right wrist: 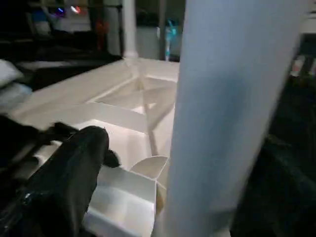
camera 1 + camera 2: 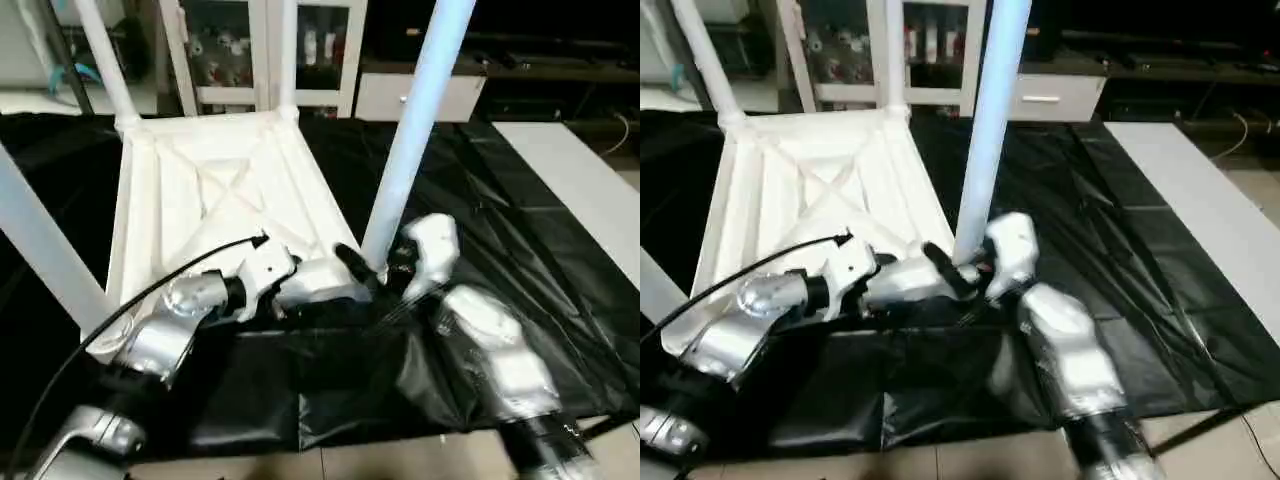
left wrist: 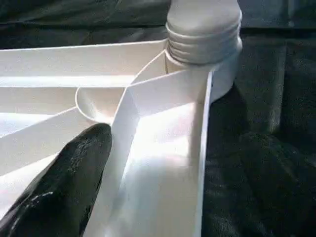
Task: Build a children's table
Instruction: Rotate table base
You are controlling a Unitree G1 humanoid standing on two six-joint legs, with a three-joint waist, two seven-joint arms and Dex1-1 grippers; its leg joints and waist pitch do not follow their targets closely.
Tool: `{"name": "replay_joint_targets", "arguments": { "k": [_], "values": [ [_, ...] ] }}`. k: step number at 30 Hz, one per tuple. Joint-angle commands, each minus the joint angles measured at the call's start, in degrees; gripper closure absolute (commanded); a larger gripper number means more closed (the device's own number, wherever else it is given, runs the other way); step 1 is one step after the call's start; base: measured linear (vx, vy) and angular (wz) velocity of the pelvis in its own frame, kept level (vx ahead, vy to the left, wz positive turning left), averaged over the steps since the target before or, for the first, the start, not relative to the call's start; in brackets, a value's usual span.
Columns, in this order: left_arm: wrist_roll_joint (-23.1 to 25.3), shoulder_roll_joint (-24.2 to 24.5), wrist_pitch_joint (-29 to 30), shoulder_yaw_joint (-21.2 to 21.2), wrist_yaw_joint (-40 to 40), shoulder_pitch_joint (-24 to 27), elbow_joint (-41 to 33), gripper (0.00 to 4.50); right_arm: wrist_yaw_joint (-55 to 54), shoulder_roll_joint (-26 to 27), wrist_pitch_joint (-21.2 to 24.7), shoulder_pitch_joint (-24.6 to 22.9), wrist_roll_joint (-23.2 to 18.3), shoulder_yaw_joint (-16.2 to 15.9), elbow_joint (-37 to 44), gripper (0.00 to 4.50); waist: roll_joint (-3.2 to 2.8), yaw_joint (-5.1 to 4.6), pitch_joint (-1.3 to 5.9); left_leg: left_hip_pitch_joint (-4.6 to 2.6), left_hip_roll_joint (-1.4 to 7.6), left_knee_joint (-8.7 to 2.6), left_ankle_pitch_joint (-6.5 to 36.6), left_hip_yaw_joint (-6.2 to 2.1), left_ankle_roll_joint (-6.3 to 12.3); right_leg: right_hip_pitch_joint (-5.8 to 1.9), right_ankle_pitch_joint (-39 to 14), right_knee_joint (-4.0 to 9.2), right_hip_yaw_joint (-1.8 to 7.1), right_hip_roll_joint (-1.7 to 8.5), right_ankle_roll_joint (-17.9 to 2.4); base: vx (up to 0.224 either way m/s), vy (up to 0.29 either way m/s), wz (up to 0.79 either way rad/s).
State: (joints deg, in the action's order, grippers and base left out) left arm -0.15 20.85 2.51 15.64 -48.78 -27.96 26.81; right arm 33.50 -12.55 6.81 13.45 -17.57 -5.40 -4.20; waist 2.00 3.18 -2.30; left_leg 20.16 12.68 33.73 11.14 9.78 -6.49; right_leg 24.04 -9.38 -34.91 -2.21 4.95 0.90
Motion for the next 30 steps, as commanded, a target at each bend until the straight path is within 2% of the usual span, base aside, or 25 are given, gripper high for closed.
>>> {"name": "replay_joint_targets", "arguments": {
  "k": [1, 3, 4, 5, 8, 9, 11, 13, 15, 17, 18, 21, 22, 25, 27, 28, 30],
  "values": [
    [-1.06, -1.00, 0.43, -0.21, -1.97, -0.93, 1.39, 0.00, 2.85, -2.41, 2.40, -2.49, -4.14, 2.26, 7.03, 0.03, -0.53, 0.30, 3.16, -0.06, -0.18, -4.37, 15.50, 0.67, 0.71, -3.01, -13.45, 4.28, 1.66, 1.41, -9.42, 0.000, 0.000, 0.00],
    [-2.03, -1.96, 0.64, 0.55, -4.42, -1.59, 2.01, 0.28, 3.78, -4.84, 3.69, -5.01, -6.18, 3.96, 10.69, 0.00, -0.65, 0.38, 3.04, 0.12, -0.22, -4.48, 15.98, 0.63, 0.97, -2.89, -14.60, 4.48, 1.61, 1.44, -9.40, 0.000, 0.000, 0.00],
    [-2.03, -1.96, 0.64, 0.55, -4.42, -1.59, 2.01, 0.35, 3.78, -4.84, 3.69, -5.01, -6.18, 3.96, 10.69, 0.00, -0.55, 0.52, 3.08, -0.01, -0.21, -4.39, 16.17, 0.66, 1.00, -2.87, -15.04, 4.56, 1.60, 1.44, -9.27, 0.000, 0.000, 0.00],
    [-2.00, -2.29, 0.38, 1.13, -5.61, -2.16, 2.98, 0.41, 4.17, -6.01, 4.60, -6.14, -6.86, 4.97, 12.41, 0.00, -0.76, 0.49, 3.08, 0.03, -0.20, -4.41, 16.28, 0.58, 0.97, -2.87, -15.19, 4.48, 1.62, 1.47, -9.32, 0.000, 0.000, 0.00],
    [-2.14, -2.53, 1.44, 2.17, -8.33, -3.35, 4.20, 0.76, 5.39, -9.09, 6.76, -8.44, -8.03, 7.51, 15.16, 0.00, -0.60, 0.55, 3.05, 0.17, -0.28, -4.39, 16.71, 0.54, 1.03, -2.97, -16.57, 4.69, 1.57, 1.45, -8.73, 0.000, 0.000, 0.00],
    [-2.21, -2.38, 2.06, 2.46, -9.50, -3.80, 4.53, 0.79, 5.94, -10.52, 7.86, -9.47, -8.94, 8.90, 16.16, 0.00, -0.78, 0.49, 2.93, 0.18, -0.27, -4.50, 17.01, 0.54, 1.04, -2.90, -17.53, 4.97, 1.57, 1.47, -8.47, 0.000, 0.000, 0.00],
    [-2.33, -2.30, 2.66, 2.51, -10.04, -4.03, 4.65, 0.89, 6.17, -11.20, 8.41, -9.94, -9.41, 9.59, 16.57, 0.00, -0.90, 0.45, 2.99, 0.27, -0.30, -4.40, 17.28, 0.44, 1.07, -2.91, -17.90, 4.87, 1.48, 1.50, -8.57, 0.000, 0.000, 0.00],
    [-1.94, -2.17, 2.47, 2.60, -10.28, -4.38, 4.95, 1.19, 6.39, -12.09, 8.69, -10.43, -9.54, 10.09, 16.79, 0.00, -0.79, 0.32, 2.99, 0.44, -0.33, -4.39, 16.87, 0.41, 1.29, -2.96, -19.04, 5.01, 1.38, 1.54, -8.22, 0.000, 0.000, 0.00],
    [-0.54, -1.83, 2.02, 2.60, -10.12, -6.07, 6.78, 1.29, 7.86, -14.95, 9.48, -12.09, -9.72, 11.01, 17.07, 0.00, -0.98, 0.34, 3.00, 0.46, -0.33, -4.29, 16.38, 0.43, 1.46, -3.00, -18.55, 5.06, 1.39, 1.49, -8.44, 0.000, 0.000, 0.00],
    [0.62, -1.33, 1.49, 2.94, -9.86, -7.09, 8.15, 1.34, 9.11, -16.47, 10.08, -13.08, -9.64, 11.26, 17.13, 0.00, -0.92, 0.42, 3.05, 0.48, -0.38, -4.21, 15.59, 0.48, 1.80, -3.11, -17.47, 5.02, 1.40, 1.42, -8.53, 0.000, 0.000, 0.00],
    [0.62, -1.33, 1.49, 2.94, -9.86, -7.09, 8.15, 1.58, 9.11, -16.47, 10.08, -13.08, -9.64, 11.26, 17.13, 0.00, -0.92, 0.46, 3.05, 0.54, -0.38, -4.17, 15.33, 0.45, 1.98, -3.15, -17.19, 4.94, 1.36, 1.49, -8.62, 0.000, 0.000, 0.00],
    [1.14, -0.38, 2.70, 2.99, -10.03, -7.88, 8.75, 1.74, 10.95, -18.26, 10.51, -14.51, -9.37, 11.24, 17.29, 0.00, -0.90, 0.36, 3.02, 0.57, -0.30, -4.14, 15.15, 0.48, 2.22, -3.13, -17.12, 4.89, 1.34, 1.55, -9.17, 0.000, 0.000, 0.00],
    [1.09, -0.10, 3.31, 2.80, -10.08, -7.94, 8.51, 1.96, 11.04, -18.26, 10.53, -14.49, -9.32, 11.31, 17.09, 0.00, -0.82, 0.36, 3.00, 0.59, -0.30, -4.17, 15.39, 0.46, 2.31, -3.10, -17.65, 4.91, 1.29, 1.58, -9.31, 0.000, 0.000, 0.00],
    [1.37, 0.46, 4.13, 3.18, -10.54, -7.89, 7.93, 2.17, 11.05, -18.34, 10.47, -14.27, -8.93, 10.99, 16.69, 0.00, -0.75, 0.36, 2.96, 0.51, -0.26, -4.21, 15.77, 0.45, 2.20, -2.98, -19.34, 5.07, 1.27, 1.64, -8.93, 0.000, 0.000, 0.00],
    [1.60, 0.71, 4.72, 3.60, -10.95, -7.70, 7.43, 2.29, 10.97, -18.29, 10.39, -14.08, -8.76, 10.77, 16.47, 0.00, -0.82, 0.39, 2.94, 0.54, -0.25, -4.26, 15.67, 0.42, 2.08, -2.95, -19.36, 5.05, 1.28, 1.62, -8.84, 0.000, 0.000, 0.00],
    [2.44, 1.05, 5.06, 4.28, -11.30, -7.58, 7.10, 2.51, 10.71, -18.47, 10.23, -13.82, -8.80, 10.33, 16.27, 0.00, -0.84, 0.40, 2.94, 0.50, -0.19, -4.29, 15.72, 0.41, 2.03, -2.91, -19.15, 5.03, 1.29, 1.63, -8.86, 0.000, 0.000, 0.00],
    [2.64, 1.10, 5.18, 4.38, -11.56, -7.53, 6.96, 2.56, 10.69, -18.51, 10.23, -13.67, -8.80, 10.19, 16.24, 0.00, -0.87, 0.39, 2.96, 0.48, -0.17, -4.31, 15.59, 0.42, 1.96, -2.95, -18.56, 4.95, 1.28, 1.64, -9.04, 0.000, 0.000, 0.00]
  ]
}}
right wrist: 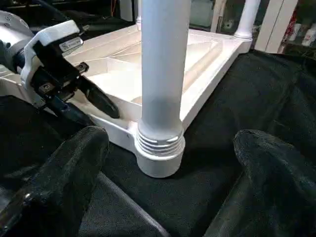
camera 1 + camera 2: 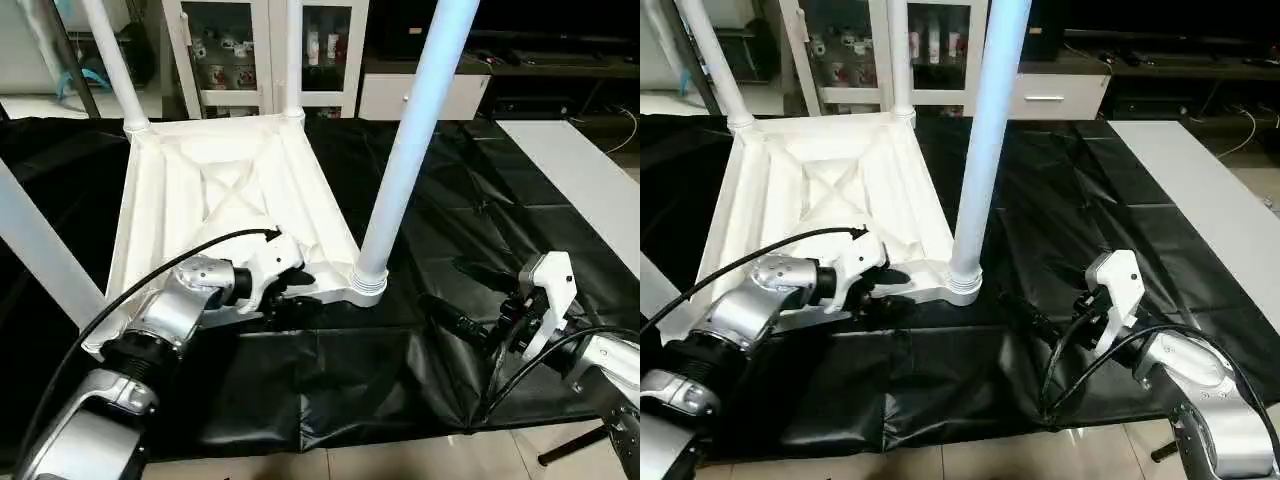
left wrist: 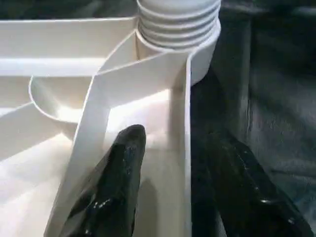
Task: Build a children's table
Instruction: Rotate table base, then rotate leg to tighten
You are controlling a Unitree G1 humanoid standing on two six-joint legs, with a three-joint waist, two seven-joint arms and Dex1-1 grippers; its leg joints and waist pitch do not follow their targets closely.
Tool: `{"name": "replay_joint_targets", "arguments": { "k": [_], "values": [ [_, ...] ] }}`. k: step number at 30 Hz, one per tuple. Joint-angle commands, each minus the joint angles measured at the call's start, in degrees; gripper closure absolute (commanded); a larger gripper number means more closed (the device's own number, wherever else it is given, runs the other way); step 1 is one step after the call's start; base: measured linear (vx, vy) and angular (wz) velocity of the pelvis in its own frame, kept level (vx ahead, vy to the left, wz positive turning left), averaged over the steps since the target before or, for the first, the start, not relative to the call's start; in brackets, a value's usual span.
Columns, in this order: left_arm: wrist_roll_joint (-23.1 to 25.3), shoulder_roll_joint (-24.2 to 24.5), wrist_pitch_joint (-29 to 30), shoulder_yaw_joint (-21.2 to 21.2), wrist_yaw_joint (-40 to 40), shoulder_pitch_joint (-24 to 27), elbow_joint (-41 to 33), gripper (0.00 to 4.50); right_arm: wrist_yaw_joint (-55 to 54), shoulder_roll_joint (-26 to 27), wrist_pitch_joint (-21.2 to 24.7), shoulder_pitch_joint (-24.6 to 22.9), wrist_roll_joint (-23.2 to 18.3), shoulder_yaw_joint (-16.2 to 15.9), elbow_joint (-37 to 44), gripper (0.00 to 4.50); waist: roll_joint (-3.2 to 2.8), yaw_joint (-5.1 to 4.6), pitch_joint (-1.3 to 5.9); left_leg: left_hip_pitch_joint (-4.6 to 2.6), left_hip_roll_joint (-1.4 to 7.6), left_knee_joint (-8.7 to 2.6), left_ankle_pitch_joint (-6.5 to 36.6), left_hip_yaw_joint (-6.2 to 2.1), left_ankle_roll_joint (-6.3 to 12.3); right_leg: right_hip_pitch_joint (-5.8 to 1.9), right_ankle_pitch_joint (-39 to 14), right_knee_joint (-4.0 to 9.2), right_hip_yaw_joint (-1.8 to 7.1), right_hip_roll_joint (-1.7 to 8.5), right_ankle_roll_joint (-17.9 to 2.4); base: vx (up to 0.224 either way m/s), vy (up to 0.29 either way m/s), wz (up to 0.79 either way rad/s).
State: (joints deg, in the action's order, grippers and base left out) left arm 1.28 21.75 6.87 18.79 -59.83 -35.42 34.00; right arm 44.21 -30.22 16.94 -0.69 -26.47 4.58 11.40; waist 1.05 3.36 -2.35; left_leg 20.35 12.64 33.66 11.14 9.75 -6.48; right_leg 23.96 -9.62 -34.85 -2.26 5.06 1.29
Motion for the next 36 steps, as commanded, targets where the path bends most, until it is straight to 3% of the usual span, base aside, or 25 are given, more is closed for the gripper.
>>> {"name": "replay_joint_targets", "arguments": {
  "k": [1, 11, 19, 23, 28, 33, 36],
  "values": [
    [1.30, 0.20, 0.88, 1.24, -0.67, -0.05, -0.29, 2.56, -0.01, -0.87, 0.10, 0.56, 0.12, 0.15, 0.64, 0.00, 0.09, 0.20, 3.01, 0.31, -0.14, -4.22, 15.43, 0.47, 1.96, -2.90, -17.87, 4.85, 1.33, 1.51, -9.57, 0.000, 0.000, 0.00],
    [2.80, 1.71, 2.94, 3.32, -3.19, 1.18, -2.10, 3.54, 0.52, 0.19, 0.13, 2.07, 0.97, -1.47, -0.59, 0.00, -0.16, 0.20, 2.99, 0.25, -0.13, -4.31, 15.86, 0.44, 1.70, -2.84, -18.27, 4.88, 1.33, 1.54, -9.60, 0.000, 0.000, 0.00],
    [2.47, 1.44, 2.85, 2.95, -2.97, 1.79, -2.57, 4.18, 0.13, 1.51, -0.10, 2.97, 1.39, -2.80, -1.83, 0.00, 0.06, -0.05, 3.01, 0.35, -0.22, -4.29, 15.98, 0.47, 1.68, -2.87, -18.25, 4.90, 1.32, 1.52, -9.82, 0.000, 0.000, 0.00],
    [3.38, 1.46, 0.81, 4.42, -4.31, 2.41, -2.22, 4.45, -3.16, 2.82, -1.25, 4.69, 5.26, -4.34, -5.24, 0.00, -0.44, -0.07, 2.95, 0.22, -0.21, -4.41, 16.20, 0.43, 1.14, -2.67, -18.79, 5.01, 1.34, 1.56, -9.78, 0.000, 0.000, 0.00],
    [1.95, 1.47, -2.28, 6.56, -8.87, 5.61, -7.30, 4.45, 1.72, 2.24, -1.24, 5.61, 3.53, -5.59, -5.65, 0.00, -0.01, -0.07, 3.19, 0.29, -0.08, -4.25, 14.71, 0.57, 1.99, -3.02, -14.80, 4.58, 1.42, 1.53, -10.76, 0.000, 0.000, 0.00],
    [1.03, 1.71, -3.62, 8.79, -12.53, 7.98, -11.62, 4.45, 6.95, -0.38, -0.79, 5.40, 2.70, -6.45, -5.85, 0.00, -0.26, 0.46, 3.22, 0.12, 0.14, -4.03, 12.11, 0.81, 3.48, -3.12, -9.92, 4.00, 1.50, 1.48, -12.85, 0.000, 0.000, 0.00],
    [2.00, 2.19, -4.56, 10.52, -13.75, 8.43, -12.37, 4.45, 9.99, -2.23, -1.66, 5.75, 3.67, -7.81, -7.02, 0.00, -0.27, 1.09, 3.01, -0.18, 0.13, -4.18, 14.68, 0.91, 3.10, -2.80, -16.01, 4.63, 1.55, 1.71, -11.25, 0.000, 0.000, 0.00]
  ]
}}
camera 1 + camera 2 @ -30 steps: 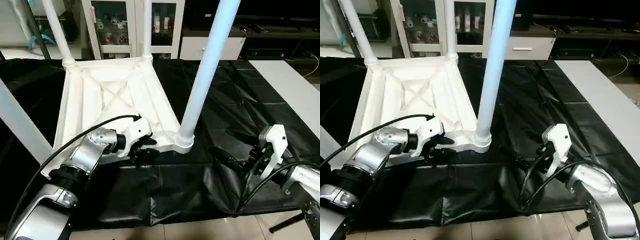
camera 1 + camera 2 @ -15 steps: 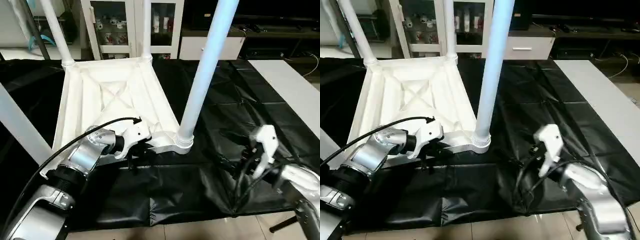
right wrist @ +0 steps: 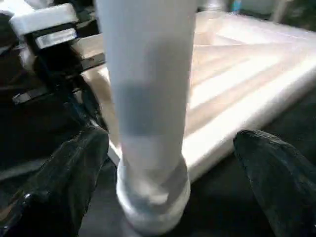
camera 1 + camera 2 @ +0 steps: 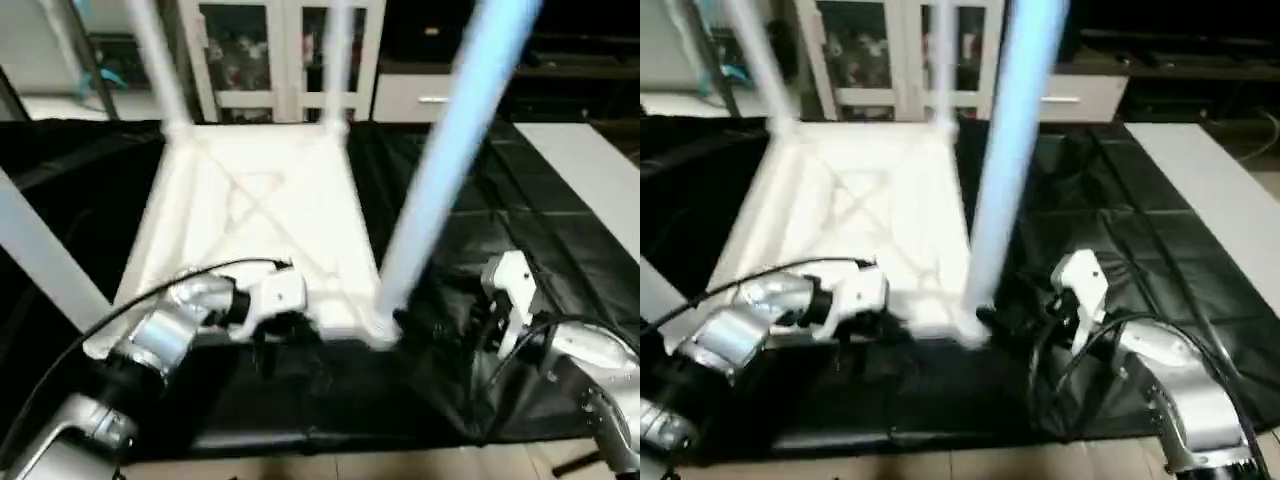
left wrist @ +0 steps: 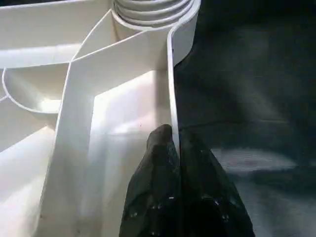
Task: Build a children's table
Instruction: Rotate leg to tighten
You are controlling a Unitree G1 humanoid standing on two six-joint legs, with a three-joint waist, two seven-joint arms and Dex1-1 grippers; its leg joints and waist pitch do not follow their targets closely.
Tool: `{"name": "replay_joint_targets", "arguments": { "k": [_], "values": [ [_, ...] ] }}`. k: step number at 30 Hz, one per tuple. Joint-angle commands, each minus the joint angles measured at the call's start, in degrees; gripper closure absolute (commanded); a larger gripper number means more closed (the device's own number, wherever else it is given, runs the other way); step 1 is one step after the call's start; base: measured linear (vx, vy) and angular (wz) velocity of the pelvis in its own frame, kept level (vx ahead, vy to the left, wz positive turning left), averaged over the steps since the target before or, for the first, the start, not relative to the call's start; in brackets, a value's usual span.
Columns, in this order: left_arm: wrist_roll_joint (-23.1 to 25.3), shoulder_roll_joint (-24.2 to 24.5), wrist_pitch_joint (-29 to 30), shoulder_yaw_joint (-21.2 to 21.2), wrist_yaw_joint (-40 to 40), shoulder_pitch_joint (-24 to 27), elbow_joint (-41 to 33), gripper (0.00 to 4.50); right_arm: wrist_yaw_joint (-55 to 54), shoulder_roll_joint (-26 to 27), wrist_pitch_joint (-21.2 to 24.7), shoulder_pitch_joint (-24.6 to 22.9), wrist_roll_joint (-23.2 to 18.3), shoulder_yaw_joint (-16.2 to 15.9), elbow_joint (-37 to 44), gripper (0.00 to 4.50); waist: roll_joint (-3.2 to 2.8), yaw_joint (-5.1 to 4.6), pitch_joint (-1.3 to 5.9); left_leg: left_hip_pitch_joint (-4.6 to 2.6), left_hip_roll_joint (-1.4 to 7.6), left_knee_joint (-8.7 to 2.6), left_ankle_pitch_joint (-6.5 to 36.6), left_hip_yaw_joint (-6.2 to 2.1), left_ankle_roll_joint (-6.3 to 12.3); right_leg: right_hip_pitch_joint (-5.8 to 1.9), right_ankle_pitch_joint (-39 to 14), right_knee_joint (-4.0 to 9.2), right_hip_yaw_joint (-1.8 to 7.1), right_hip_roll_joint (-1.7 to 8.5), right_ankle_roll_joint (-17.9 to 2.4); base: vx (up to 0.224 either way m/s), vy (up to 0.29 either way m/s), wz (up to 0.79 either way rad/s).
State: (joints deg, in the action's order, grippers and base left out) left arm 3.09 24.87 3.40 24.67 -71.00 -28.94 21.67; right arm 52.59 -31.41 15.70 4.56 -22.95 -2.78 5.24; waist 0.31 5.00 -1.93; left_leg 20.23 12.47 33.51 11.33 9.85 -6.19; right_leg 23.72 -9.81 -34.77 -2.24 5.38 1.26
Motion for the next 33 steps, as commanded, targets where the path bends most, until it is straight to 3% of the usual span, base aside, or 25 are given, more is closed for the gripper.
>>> {"name": "replay_joint_targets", "arguments": {
  "k": [1, 8, 15, 16, 20, 21, 26, 33],
  "values": [
    [0.47, -0.83, -1.36, 5.02, -2.85, 1.95, -0.03, 4.45, 2.61, -1.68, -0.59, 0.64, 0.50, -0.93, -1.22, 0.00, 0.47, -0.42, 2.46, -0.20, 0.32, -4.10, 15.79, 0.80, 2.43, -2.43, -17.92, 4.77, 1.58, 1.43, -10.68, 0.000, 0.000, 0.00],
    [1.42, -0.58, -1.75, 4.56, -3.98, 1.41, 0.00, 4.45, 11.28, -6.30, -0.44, 1.83, 2.32, -5.09, -2.41, 0.00, 0.85, -0.54, 2.26, -0.18, 0.31, -4.36, 19.01, 0.46, 1.79, -2.26, -25.00, 5.47, 1.57, 1.57, -7.88, 0.000, 0.000, 0.00],
    [1.67, 0.38, -2.17, 4.45, -4.34, 0.98, 0.54, 4.50, 15.35, -7.14, -1.79, 3.95, 3.77, -7.85, -5.29, 0.43, 0.94, -0.45, 2.59, 0.15, 0.36, -4.19, 15.33, 0.51, 2.44, -2.60, -18.74, 4.71, 1.57, 1.50, -9.95, 0.000, 0.000, 0.00],
    [1.73, 0.38, -2.11, 4.42, -4.37, 1.00, 0.52, 4.50, 15.46, -6.83, -1.87, 4.53, 3.87, -8.02, -5.92, 0.71, 0.83, -0.52, 2.65, 0.08, 0.36, -4.13, 15.04, 0.54, 2.50, -2.58, -17.80, 4.58, 1.52, 1.46, -10.60, 0.000, 0.000, 0.00],
    [1.88, 0.51, -1.92, 4.42, -4.46, 1.16, 0.28, 4.50, 16.00, -6.35, -2.78, 6.01, 5.07, -9.20, -7.45, 0.84, 0.90, -0.48, 2.63, 0.08, 0.36, -4.11, 14.82, 0.59, 2.55, -2.65, -18.14, 4.61, 1.51, 1.51, -10.60, 0.000, 0.000, 0.00],
    [1.91, 0.54, -1.87, 4.43, -4.44, 1.17, 0.26, 4.50, 16.08, -6.26, -2.98, 6.24, 5.31, -9.43, -7.75, 1.13, 1.03, -0.49, 2.64, 0.10, 0.36, -4.11, 14.83, 0.61, 2.57, -2.66, -18.24, 4.61, 1.50, 1.52, -10.55, 0.000, 0.000, 0.00],
    [2.04, 0.60, -1.73, 4.41, -4.40, 1.21, 0.25, 4.50, 16.67, -6.03, -4.01, 6.91, 6.75, -10.33, -9.14, 1.39, 1.03, -0.48, 2.63, 0.06, 0.37, -4.14, 15.03, 0.58, 2.44, -2.63, -19.04, 4.65, 1.52, 1.55, -10.28, 0.000, 0.000, 0.00],
    [2.31, 0.77, -1.54, 4.49, -4.37, 1.29, 0.15, 4.50, 16.97, -5.68, -5.31, 7.60, 8.31, -11.76, -10.68, 2.09, 1.02, -0.52, 2.59, 0.03, 0.37, -4.21, 15.66, 0.58, 2.39, -2.58, -19.42, 4.73, 1.49, 1.50, -10.12, 0.000, 0.000, 0.00]
  ]
}}
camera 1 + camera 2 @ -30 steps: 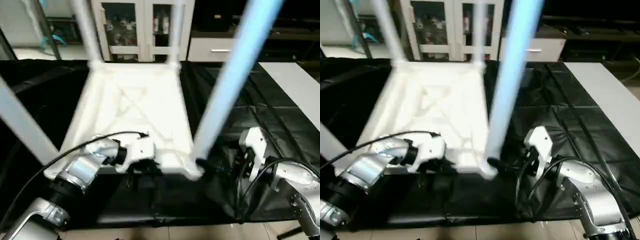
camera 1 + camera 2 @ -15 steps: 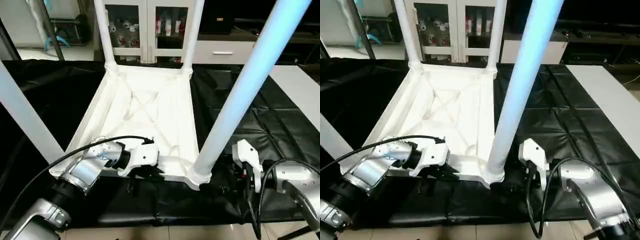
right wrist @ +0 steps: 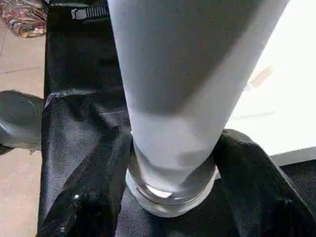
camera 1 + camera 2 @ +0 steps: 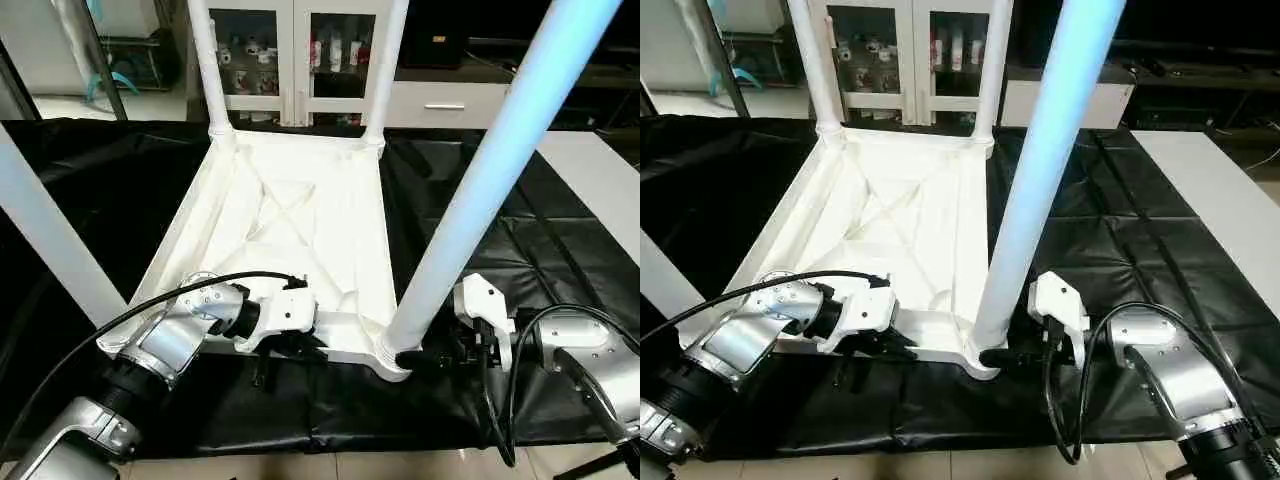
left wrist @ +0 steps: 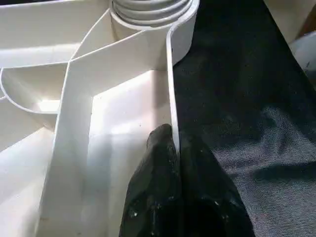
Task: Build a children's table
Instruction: Rotate leg to tighten
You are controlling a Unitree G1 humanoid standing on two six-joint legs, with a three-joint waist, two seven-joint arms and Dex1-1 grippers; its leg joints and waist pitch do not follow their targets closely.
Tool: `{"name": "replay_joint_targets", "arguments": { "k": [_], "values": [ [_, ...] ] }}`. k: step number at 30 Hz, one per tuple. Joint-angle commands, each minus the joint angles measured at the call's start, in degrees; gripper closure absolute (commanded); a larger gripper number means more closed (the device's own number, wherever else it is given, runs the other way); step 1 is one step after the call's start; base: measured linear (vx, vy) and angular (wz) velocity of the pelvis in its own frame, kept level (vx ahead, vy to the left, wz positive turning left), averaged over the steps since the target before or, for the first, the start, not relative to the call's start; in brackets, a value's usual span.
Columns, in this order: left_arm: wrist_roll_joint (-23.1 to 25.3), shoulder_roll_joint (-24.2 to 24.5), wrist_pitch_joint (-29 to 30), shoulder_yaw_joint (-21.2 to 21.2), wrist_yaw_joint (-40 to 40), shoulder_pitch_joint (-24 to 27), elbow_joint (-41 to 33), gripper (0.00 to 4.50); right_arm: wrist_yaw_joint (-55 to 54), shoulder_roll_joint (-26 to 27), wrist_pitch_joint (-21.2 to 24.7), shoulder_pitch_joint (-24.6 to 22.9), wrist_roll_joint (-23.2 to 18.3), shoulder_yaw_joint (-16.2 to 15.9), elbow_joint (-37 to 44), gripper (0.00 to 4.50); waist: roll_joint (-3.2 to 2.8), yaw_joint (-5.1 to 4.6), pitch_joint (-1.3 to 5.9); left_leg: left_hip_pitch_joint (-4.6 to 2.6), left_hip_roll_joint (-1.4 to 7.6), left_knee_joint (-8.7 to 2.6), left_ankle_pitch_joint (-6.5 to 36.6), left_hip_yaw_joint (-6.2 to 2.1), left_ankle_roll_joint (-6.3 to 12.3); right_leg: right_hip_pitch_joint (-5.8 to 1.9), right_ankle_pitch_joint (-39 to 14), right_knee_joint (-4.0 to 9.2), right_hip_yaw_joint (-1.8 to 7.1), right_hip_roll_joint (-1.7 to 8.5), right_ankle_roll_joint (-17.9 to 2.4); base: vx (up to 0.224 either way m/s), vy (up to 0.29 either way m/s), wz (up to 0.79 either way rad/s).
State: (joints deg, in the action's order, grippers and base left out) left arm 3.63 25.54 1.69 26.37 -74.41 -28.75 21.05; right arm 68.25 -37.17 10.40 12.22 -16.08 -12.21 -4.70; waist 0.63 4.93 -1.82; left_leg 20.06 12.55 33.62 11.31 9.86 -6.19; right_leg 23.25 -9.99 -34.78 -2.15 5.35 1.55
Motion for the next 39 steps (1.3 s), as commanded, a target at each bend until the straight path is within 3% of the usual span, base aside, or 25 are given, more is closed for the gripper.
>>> {"name": "replay_joint_targets", "arguments": {
  "k": [1, 9, 11, 14, 15, 16, 20, 21, 22, 23, 24, 25, 26, 27, 28, 29, 30, 31, 32, 33, 34, 35, 36, 38, 39],
  "values": [
    [1.80, 0.13, 0.17, 2.82, -0.97, 1.10, 0.79, 4.50, 1.39, 0.14, -0.30, -0.04, 1.73, -2.53, -0.99, 2.09, 0.71, -0.50, 2.48, 0.23, 0.32, -4.38, 15.90, 0.52, 2.31, -2.13, -19.35, 4.70, 1.39, 1.53, -10.38, 0.000, 0.000, 0.00],
    [1.62, -0.65, 0.24, 2.08, 0.51, 1.27, 1.96, 4.50, -2.58, 3.18, 0.09, 0.04, 2.76, -1.99, -4.52, 2.46, 0.80, -0.62, 2.54, 0.17, 0.30, -4.41, 16.90, 0.53, 2.09, -2.07, -18.94, 4.74, 1.42, 1.45, -10.59, 0.000, 0.000, 0.00],
    [1.01, -1.43, 0.57, 1.35, 1.45, 1.27, 2.34, 4.50, -5.60, 4.88, 0.71, 0.26, 2.95, -1.18, -6.56, 2.47, 0.80, -0.95, 2.34, 0.28, 0.15, -4.62, 18.78, 0.43, 1.45, -1.89, -22.06, 5.09, 1.27, 1.49, -10.01, 0.000, 0.000, 0.00],
    [0.36, -4.66, 2.66, -1.12, 7.07, 0.34, 4.19, 4.50, -13.03, 9.13, 3.45, -0.37, 2.73, 0.65, -10.32, 2.49, 1.15, -2.31, 1.88, -0.30, -0.24, -4.53, 25.30, -0.09, 0.18, -0.95, -34.48, 6.42, 0.65, 1.40, -5.97, 0.000, 0.000, 0.00],
    [0.36, -4.66, 2.66, -1.12, 7.07, 0.34, 4.19, 4.50, -13.03, 9.13, 3.45, -0.37, 2.73, 0.65, -10.32, 2.49, 1.15, -2.31, 1.88, -0.30, -0.24, -4.53, 25.30, -0.09, 0.18, -0.95, -34.48, 6.42, 0.65, 1.40, -5.97, -0.058, 0.003, -0.01],
    [0.18, -5.84, 3.39, -1.92, 8.99, -0.18, 5.13, 4.50, -14.99, 10.27, 4.10, -0.66, 2.91, 0.99, -10.91, 2.50, 1.44, -3.01, 1.76, -0.43, -0.44, -4.39, 27.80, -0.58, -0.18, -0.72, -40.55, 7.39, 0.03, 1.52, -3.04, -0.064, 0.021, -0.04],
    [-0.77, -11.90, 6.40, -6.06, 18.95, -3.29, 9.89, 4.50, -24.80, 16.21, 6.21, -1.29, 5.18, 2.06, -13.69, 2.51, 1.06, -4.09, 1.95, -0.17, -0.53, -5.06, 29.43, -1.66, 0.18, -1.53, -39.64, 8.21, -1.02, 1.82, -2.45, -0.030, 0.014, -0.02],
    [-0.42, -12.72, 7.06, -6.42, 20.69, -3.96, 10.72, 4.50, -27.34, 17.73, 6.37, -0.98, 5.95, 2.33, -14.54, 2.51, 1.16, -4.48, 1.48, 0.18, -0.64, -5.31, 30.40, -1.76, 0.20, -1.43, -40.55, 8.59, -1.41, 1.38, -1.93, -0.061, 0.040, -0.12],
    [0.15, -13.74, 7.63, -6.68, 22.91, -4.69, 11.51, 4.50, -32.75, 20.38, 6.42, -0.04, 6.89, 3.41, -16.51, 2.51, 0.18, -5.38, 1.42, -1.42, -0.68, -5.05, 35.36, -2.28, -0.13, -1.04, -41.99, 10.21, -3.45, 1.44, -1.28, -0.087, 0.056, -0.08],
    [0.38, -14.15, 7.93, -6.85, 23.77, -4.94, 11.79, 4.50, -34.63, 21.31, 6.51, 0.35, 7.11, 3.81, -17.27, 2.51, 0.06, -6.33, 1.06, -1.81, -0.38, -5.57, 38.66, -2.74, -0.13, -1.35, -40.86, 10.79, -5.00, 0.97, -1.05, -0.087, 0.056, -0.08],
    [0.78, -14.86, 8.46, -7.15, 25.23, -5.37, 12.27, 4.50, -37.86, 22.90, 6.65, 1.03, 7.50, 4.51, -18.58, 2.51, -1.40, -6.92, 0.46, -0.57, 1.02, -8.26, 45.85, -3.45, 0.01, -4.29, -33.64, 9.04, -7.16, -0.04, -1.80, -0.074, 0.052, -0.08],
    [1.27, -15.83, 9.13, -7.45, 27.08, -6.01, 12.94, 4.50, -42.78, 25.19, 6.71, 2.22, 8.07, 5.51, -20.65, 2.51, -1.91, -6.19, 0.26, 3.48, 2.83, -12.05, 50.07, -3.58, 0.20, -8.41, -24.65, 0.51, -6.31, 0.16, -3.33, -0.125, 0.012, 0.04],
    [2.13, -17.47, 9.98, -8.05, 30.73, -7.02, 14.12, 4.50, -50.12, 28.93, 6.07, 4.16, 7.80, 7.77, -23.67, 2.51, -0.97, -2.06, 1.09, 3.38, 2.21, -13.32, 47.08, 0.85, 2.13, -8.15, -14.18, -5.91, -2.27, -0.30, -3.35, -0.125, 0.012, 0.04],
    [2.24, -17.72, 10.11, -8.17, 31.31, -7.17, 14.31, 4.50, -50.92, 29.46, 6.00, 4.43, 7.60, 8.09, -24.04, 2.51, 1.52, -2.75, 2.34, -0.01, 0.76, -8.83, 36.94, 0.07, 1.13, -6.32, -30.08, -2.50, 0.95, 1.92, -0.08, -0.087, -0.073, 0.09],
    [3.23, -18.56, 10.27, -8.20, 33.94, -7.90, 15.15, 4.50, -55.14, 32.30, 5.41, 6.15, 6.51, 9.70, -26.26, 2.51, 2.07, -3.54, 0.95, -5.09, -2.16, 5.94, 14.91, -1.58, 0.83, 2.84, -67.81, 11.68, 1.11, 10.88, -1.26, 0.000, -0.097, -0.15],
    [4.71, -19.94, 9.80, -8.42, 38.35, -9.12, 16.86, 4.50, -59.19, 36.66, 4.72, 9.00, 3.92, 11.96, -29.74, 2.51, 1.56, -3.75, 2.08, 3.16, -1.23, 2.41, 5.79, -4.43, 0.57, -4.97, -58.67, 6.85, 1.87, 10.60, -3.20, 0.000, -0.097, -0.15],
    [4.85, -20.04, 9.65, -8.40, 38.63, -9.24, 17.08, 4.50, -59.48, 37.10, 4.60, 9.30, 3.77, 12.23, -30.07, 2.51, 0.77, -3.28, 2.58, 3.97, -0.44, -1.84, 5.56, -4.44, -1.72, -6.38, -46.57, 5.13, 0.15, 7.53, -4.19, 0.054, 0.031, -0.54],
    [5.70, -20.34, 8.73, -8.09, 39.87, -9.84, 18.24, 4.50, -61.11, 39.15, 3.66, 10.81, 3.28, 13.50, -31.76, 2.52, -0.75, -3.17, 2.93, 2.31, -0.19, -3.37, 5.70, -4.11, -3.31, -5.28, -32.37, 4.30, -1.29, 4.76, -6.02, 0.035, 0.070, -0.28],
    [6.10, -20.39, 8.22, -7.89, 40.33, -10.11, 18.79, 4.50, -61.64, 39.82, 3.08, 11.44, 3.64, 13.85, -32.47, 2.52, -0.76, -3.60, 2.62, -0.03, -0.28, -3.80, 14.35, -3.18, -3.11, -2.78, -18.70, 3.39, -1.33, 2.01, -8.59, 0.035, 0.070, -0.28],
    [6.20, -20.40, 8.09, -7.83, 40.45, -10.18, 18.93, 4.50, -61.77, 39.99, 2.92, 11.61, 3.74, 13.94, -32.66, 2.52, -0.83, -3.64, 2.55, -0.52, -0.35, -4.42, 18.59, -2.60, -1.86, -2.94, -16.04, 3.80, -0.68, 2.15, -10.70, -0.044, 0.002, 0.22],
    [6.56, -20.26, 7.41, -7.54, 40.56, -10.42, 19.47, 4.50, -60.05, 40.50, 1.17, 12.43, 4.10, 13.48, -33.46, 2.52, -0.74, -3.88, 2.28, -0.30, -0.13, -4.82, 20.77, -2.42, -1.17, -2.86, -17.22, 4.33, -0.20, 2.24, -11.61, 0.000, 0.000, 0.00],
    [6.86, -20.00, 6.83, -7.37, 40.49, -10.52, 19.84, 4.50, -58.71, 40.73, -0.45, 12.83, 4.47, 13.13, -33.45, 2.52, -0.51, -4.09, 2.07, 0.32, -0.25, -5.11, 21.50, -2.46, -0.93, -3.27, -19.20, 4.52, -0.20, 2.19, -11.06, 0.000, 0.000, 0.00],
    [7.09, -19.54, 6.34, -7.20, 40.15, -10.48, 19.97, 4.50, -56.92, 40.43, -1.84, 12.82, 4.98, 12.36, -32.62, 2.52, -0.11, -4.05, 2.10, 0.88, -0.40, -5.32, 22.89, -2.59, -0.91, -3.58, -24.71, 5.12, -0.27, 2.50, -9.12, 0.000, 0.000, 0.00],
    [7.41, -18.74, 5.87, -7.10, 39.61, -10.26, 19.97, 4.50, -54.27, 39.77, -3.11, 12.16, 4.54, 12.05, -30.30, 2.52, -0.02, -3.93, 2.26, 0.57, -0.30, -5.29, 21.42, -2.42, -0.24, -3.23, -24.61, 5.50, 0.16, 2.72, -8.66, 0.000, 0.000, 0.00],
    [7.47, -18.24, 5.57, -7.24, 39.39, -10.13, 20.06, 4.50, -53.06, 39.13, -3.91, 11.57, 4.26, 12.20, -28.80, 2.52, -0.05, -3.73, 2.45, 0.57, -0.19, -5.36, 18.57, -2.23, 0.51, -3.43, -21.64, 5.42, 0.40, 2.70, -9.21, 0.000, 0.000, 0.00]
  ]
}}
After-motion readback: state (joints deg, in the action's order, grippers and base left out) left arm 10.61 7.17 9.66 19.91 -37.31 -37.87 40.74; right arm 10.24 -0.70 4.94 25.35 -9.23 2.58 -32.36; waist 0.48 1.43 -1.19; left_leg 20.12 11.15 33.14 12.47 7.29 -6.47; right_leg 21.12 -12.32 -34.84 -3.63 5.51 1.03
